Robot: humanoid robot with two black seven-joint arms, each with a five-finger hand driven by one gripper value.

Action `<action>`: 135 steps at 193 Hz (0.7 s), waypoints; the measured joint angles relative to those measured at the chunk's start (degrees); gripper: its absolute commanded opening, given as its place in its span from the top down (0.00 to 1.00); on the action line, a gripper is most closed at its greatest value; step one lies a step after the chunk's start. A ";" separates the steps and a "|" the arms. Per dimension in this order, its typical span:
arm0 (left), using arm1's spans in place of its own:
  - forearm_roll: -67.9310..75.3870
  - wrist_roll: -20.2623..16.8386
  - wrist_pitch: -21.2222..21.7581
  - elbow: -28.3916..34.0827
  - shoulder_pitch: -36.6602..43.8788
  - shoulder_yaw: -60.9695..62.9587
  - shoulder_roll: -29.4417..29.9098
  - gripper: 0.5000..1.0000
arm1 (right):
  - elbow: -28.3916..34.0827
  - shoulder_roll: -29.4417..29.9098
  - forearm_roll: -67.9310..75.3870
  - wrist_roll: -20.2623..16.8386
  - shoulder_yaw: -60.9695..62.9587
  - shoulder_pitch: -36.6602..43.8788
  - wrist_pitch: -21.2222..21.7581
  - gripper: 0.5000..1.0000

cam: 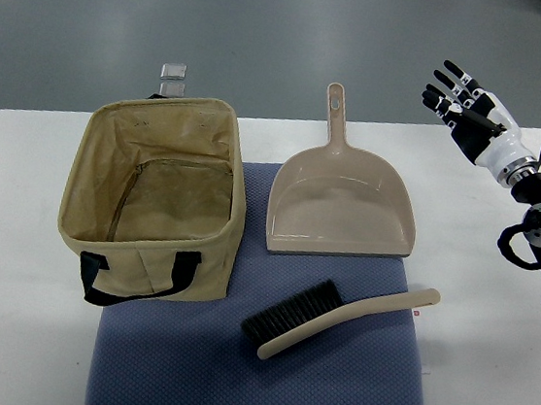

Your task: Put pink broom in yellow bag with right hand

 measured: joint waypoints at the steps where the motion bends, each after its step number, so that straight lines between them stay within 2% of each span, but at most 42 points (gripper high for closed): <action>1: 0.00 0.00 0.00 0.00 0.00 0.00 0.00 0.00 | 0.00 0.00 0.00 0.00 0.01 0.00 0.00 0.14; 135: -0.01 0.00 0.00 0.00 -0.02 0.00 0.00 0.00 | 0.00 0.61 0.00 0.00 0.33 0.11 0.02 0.14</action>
